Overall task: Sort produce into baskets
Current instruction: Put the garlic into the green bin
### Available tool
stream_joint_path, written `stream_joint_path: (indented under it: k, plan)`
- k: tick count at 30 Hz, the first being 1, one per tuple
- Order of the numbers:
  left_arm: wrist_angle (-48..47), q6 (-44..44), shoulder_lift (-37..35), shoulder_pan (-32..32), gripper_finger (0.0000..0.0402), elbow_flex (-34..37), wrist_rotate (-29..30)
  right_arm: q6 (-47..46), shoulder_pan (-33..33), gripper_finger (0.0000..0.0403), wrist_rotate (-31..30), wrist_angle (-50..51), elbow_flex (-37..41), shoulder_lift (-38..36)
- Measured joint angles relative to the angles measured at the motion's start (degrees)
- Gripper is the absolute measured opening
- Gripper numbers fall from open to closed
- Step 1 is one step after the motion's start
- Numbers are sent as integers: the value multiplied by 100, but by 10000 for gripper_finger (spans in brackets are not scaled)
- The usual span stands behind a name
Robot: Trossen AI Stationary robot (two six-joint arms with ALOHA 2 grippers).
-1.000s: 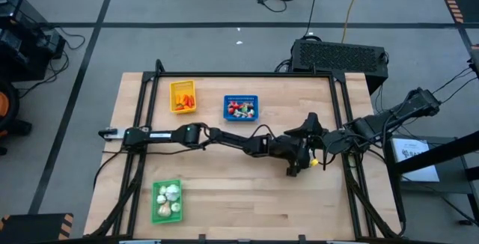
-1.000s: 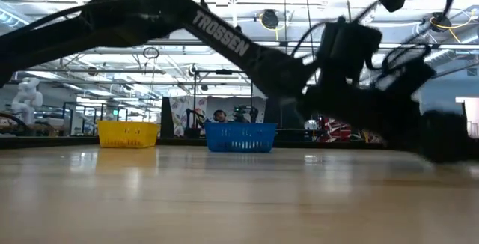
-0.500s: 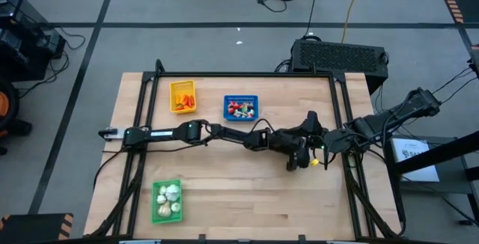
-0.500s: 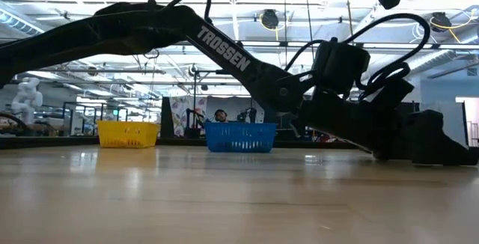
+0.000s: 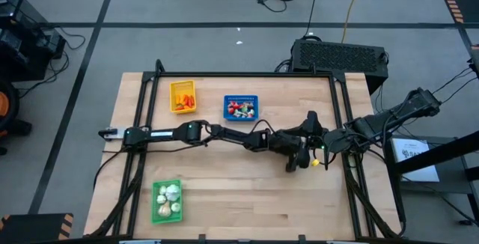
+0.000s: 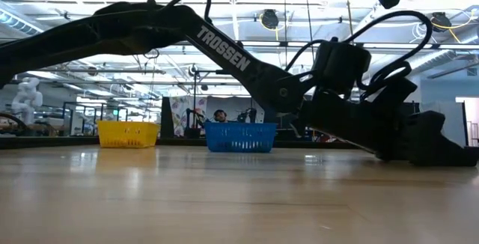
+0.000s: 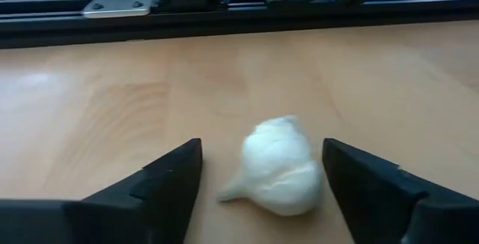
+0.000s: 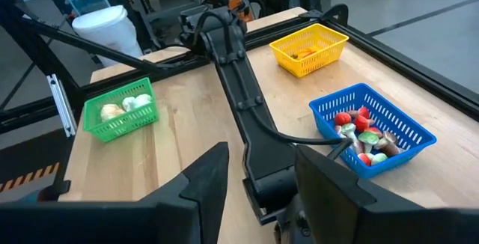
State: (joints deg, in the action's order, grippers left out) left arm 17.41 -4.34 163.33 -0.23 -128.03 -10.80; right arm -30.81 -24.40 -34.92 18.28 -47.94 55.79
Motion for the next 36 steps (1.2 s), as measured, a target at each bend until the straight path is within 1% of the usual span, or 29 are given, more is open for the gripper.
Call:
stream_joint_path:
  k: [5, 11, 13, 15, 18, 21, 22, 24, 27, 31, 33, 36]
  plan:
    - [36, -71, -9, -68, 227, 7, -145, 22, 0, 146, 7, 6, 2, 0]
    - [205, -58, -9, -116, 141, 20, -147, 21, 0, 146, 32, 56, 2, -2]
    - [202, 14, -9, -111, 121, 20, -147, 44, 0, 146, 33, 57, 2, -2]
    - [107, 263, -36, -107, 112, 20, -159, 103, 0, 146, 33, 57, 2, -2]
    - [-702, 522, -289, -79, 116, 20, -525, 147, 0, 146, 49, 72, 4, -2]
    - [-1917, 390, -622, -28, 125, 17, -1257, 149, 0, 146, 52, 107, 9, -2]
    - [-2374, 356, -733, -31, 126, 17, -1399, 149, 0, 146, 52, 110, 9, -2]
    - [-3322, 213, -953, -86, 127, 7, -1411, 151, 0, 146, 51, 116, 10, -2]
    - [-4746, -245, -1284, -247, 127, 2, -1201, 173, 0, 146, 52, 111, 11, -2]
    - [-6186, -584, -1593, -512, 128, 2, -755, 199, -4, 146, 72, -11, 9, -13]
    - [-6869, -693, -1727, -691, 128, 2, -406, 199, 2, 146, 70, -47, 11, -17]
    - [-7654, -800, -1858, -942, 128, 4, 161, 208, -4, 146, 57, -39, 9, -28]
